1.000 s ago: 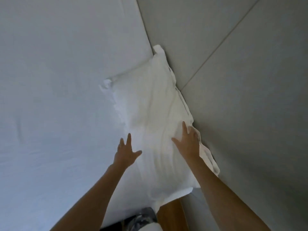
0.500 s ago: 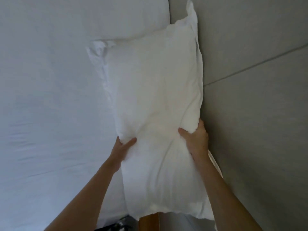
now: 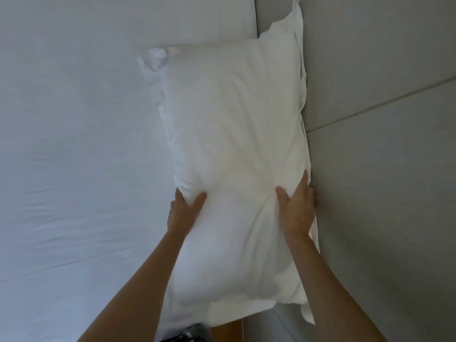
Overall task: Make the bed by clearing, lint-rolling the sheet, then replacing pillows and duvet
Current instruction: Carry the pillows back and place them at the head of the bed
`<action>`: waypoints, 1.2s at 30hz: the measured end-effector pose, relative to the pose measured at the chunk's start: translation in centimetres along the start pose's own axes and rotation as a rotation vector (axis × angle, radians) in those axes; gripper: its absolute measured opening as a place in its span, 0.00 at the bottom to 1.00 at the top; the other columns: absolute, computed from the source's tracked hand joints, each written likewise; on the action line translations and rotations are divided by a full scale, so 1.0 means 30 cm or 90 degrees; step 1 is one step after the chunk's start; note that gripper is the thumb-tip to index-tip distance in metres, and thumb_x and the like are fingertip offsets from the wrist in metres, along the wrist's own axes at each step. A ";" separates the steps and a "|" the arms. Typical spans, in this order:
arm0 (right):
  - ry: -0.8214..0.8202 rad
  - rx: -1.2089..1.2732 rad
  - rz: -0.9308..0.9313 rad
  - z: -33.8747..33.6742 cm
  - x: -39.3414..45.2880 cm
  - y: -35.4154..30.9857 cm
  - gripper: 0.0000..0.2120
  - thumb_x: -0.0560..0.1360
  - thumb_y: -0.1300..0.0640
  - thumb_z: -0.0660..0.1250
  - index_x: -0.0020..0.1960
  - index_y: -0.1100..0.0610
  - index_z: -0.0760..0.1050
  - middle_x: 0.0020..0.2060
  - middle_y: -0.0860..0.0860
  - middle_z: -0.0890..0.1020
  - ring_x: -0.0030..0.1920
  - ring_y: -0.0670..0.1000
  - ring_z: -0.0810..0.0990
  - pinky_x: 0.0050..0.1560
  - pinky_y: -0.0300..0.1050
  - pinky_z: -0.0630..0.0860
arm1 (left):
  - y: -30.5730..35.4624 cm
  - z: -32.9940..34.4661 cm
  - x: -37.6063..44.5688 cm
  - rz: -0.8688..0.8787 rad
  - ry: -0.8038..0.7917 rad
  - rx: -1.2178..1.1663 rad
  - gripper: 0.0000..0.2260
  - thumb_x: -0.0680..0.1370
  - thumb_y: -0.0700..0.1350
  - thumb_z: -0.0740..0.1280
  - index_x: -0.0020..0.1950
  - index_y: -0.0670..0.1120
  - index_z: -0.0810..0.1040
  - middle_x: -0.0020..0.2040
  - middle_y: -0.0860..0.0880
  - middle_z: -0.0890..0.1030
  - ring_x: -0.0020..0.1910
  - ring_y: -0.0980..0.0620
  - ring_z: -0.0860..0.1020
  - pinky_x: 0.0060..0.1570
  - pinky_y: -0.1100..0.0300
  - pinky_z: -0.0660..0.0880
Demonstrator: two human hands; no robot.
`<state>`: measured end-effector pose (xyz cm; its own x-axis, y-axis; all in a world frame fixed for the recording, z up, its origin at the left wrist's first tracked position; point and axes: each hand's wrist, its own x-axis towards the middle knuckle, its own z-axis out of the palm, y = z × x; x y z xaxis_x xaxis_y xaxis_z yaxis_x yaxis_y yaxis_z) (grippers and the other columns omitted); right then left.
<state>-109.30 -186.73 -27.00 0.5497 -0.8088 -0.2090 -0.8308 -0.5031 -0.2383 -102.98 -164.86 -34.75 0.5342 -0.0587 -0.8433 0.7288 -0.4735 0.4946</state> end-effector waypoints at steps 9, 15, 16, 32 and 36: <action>0.137 -0.109 -0.409 0.046 -0.057 -0.116 0.28 0.79 0.44 0.59 0.75 0.54 0.62 0.73 0.65 0.62 0.73 0.65 0.59 0.71 0.61 0.59 | -0.295 0.011 -0.128 -0.069 0.034 0.010 0.51 0.59 0.76 0.51 0.77 0.51 0.61 0.74 0.45 0.67 0.71 0.43 0.66 0.69 0.46 0.63; 0.014 -0.259 -0.633 0.181 -0.016 -0.224 0.27 0.79 0.42 0.58 0.75 0.50 0.63 0.75 0.61 0.60 0.75 0.63 0.57 0.73 0.62 0.53 | -0.340 0.091 -0.169 -0.101 -0.007 -0.030 0.39 0.72 0.71 0.58 0.77 0.54 0.56 0.71 0.45 0.72 0.66 0.39 0.72 0.66 0.43 0.69; 0.001 -0.275 -0.627 0.197 -0.015 -0.164 0.27 0.79 0.42 0.58 0.75 0.50 0.63 0.75 0.60 0.60 0.75 0.62 0.57 0.73 0.61 0.53 | -0.356 0.103 -0.180 -0.099 -0.008 0.004 0.35 0.76 0.68 0.58 0.77 0.53 0.56 0.70 0.45 0.72 0.66 0.39 0.72 0.65 0.45 0.70; 0.110 -0.165 -0.374 0.016 0.019 -0.076 0.31 0.80 0.41 0.54 0.75 0.60 0.58 0.73 0.67 0.59 0.74 0.66 0.57 0.72 0.62 0.58 | -0.120 -0.055 0.002 0.078 0.082 0.093 0.36 0.76 0.68 0.50 0.80 0.51 0.50 0.77 0.45 0.62 0.75 0.44 0.62 0.71 0.46 0.61; 0.141 -0.178 -0.536 0.028 0.246 -0.447 0.29 0.81 0.42 0.54 0.77 0.56 0.58 0.75 0.65 0.59 0.75 0.66 0.55 0.73 0.61 0.55 | 0.213 -0.069 0.149 0.379 0.243 0.188 0.29 0.83 0.57 0.54 0.80 0.46 0.52 0.79 0.42 0.55 0.77 0.43 0.55 0.73 0.49 0.57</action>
<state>-94.03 -185.70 -26.15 0.9782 -0.1663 0.1240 -0.1695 -0.9854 0.0152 -95.04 -166.33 -34.92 0.9508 -0.0951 -0.2949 0.1558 -0.6760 0.7202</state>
